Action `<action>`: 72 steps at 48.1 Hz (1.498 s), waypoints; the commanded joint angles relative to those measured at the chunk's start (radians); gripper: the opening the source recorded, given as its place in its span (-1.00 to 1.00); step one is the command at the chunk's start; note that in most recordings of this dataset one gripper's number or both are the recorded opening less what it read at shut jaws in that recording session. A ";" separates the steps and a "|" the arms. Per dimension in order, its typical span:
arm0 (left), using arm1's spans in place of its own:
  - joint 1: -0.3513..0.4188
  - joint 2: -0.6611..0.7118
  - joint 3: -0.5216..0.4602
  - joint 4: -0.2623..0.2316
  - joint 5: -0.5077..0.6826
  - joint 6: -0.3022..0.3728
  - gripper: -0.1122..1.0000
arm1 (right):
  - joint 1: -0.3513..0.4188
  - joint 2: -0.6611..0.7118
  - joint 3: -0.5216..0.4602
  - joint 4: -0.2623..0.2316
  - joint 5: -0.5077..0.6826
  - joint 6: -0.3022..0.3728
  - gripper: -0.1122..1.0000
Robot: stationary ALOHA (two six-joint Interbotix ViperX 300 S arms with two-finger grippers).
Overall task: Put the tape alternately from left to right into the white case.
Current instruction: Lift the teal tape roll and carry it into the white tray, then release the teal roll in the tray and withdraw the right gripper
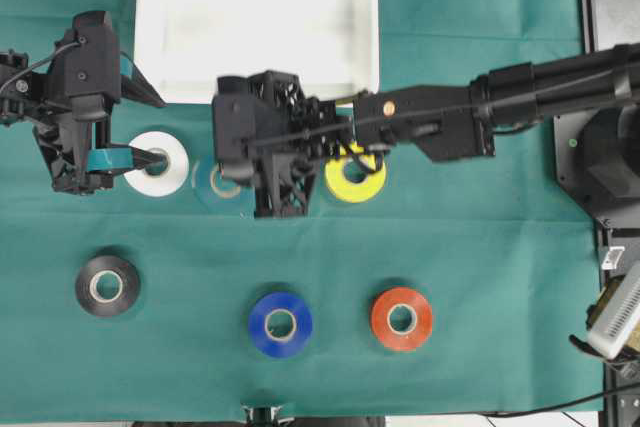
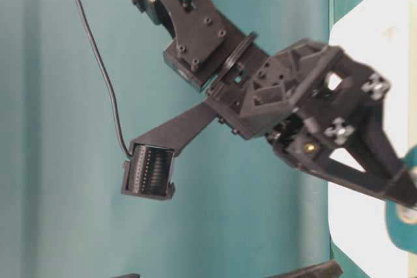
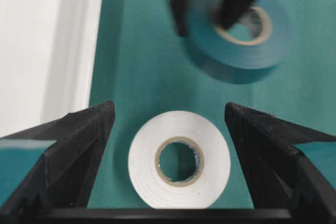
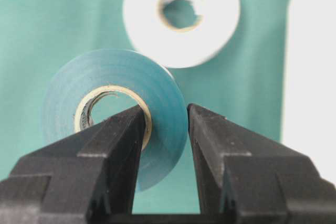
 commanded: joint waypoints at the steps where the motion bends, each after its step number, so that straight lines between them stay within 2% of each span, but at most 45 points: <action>1: -0.003 -0.008 -0.023 -0.002 -0.006 0.000 0.84 | -0.028 -0.046 -0.018 -0.020 -0.003 0.000 -0.76; 13: -0.006 -0.008 -0.023 -0.002 -0.006 -0.002 0.84 | -0.133 -0.040 -0.023 -0.061 -0.025 0.000 -0.76; 27: -0.017 -0.008 -0.023 -0.002 -0.011 -0.002 0.84 | -0.216 0.029 -0.071 -0.071 -0.115 -0.002 -0.77; 42: -0.018 -0.008 -0.023 -0.002 -0.012 -0.002 0.84 | -0.253 0.092 -0.130 -0.084 -0.124 -0.002 -0.77; 63: -0.018 -0.008 -0.023 -0.002 -0.012 -0.002 0.84 | -0.261 0.094 -0.124 -0.084 -0.114 -0.003 -0.76; 68: -0.018 -0.006 -0.023 -0.002 -0.012 -0.002 0.84 | -0.258 0.094 -0.124 -0.084 -0.112 -0.003 -0.55; 72: -0.018 -0.008 -0.023 -0.002 -0.012 -0.002 0.84 | -0.255 0.094 -0.124 -0.086 -0.112 -0.002 -0.22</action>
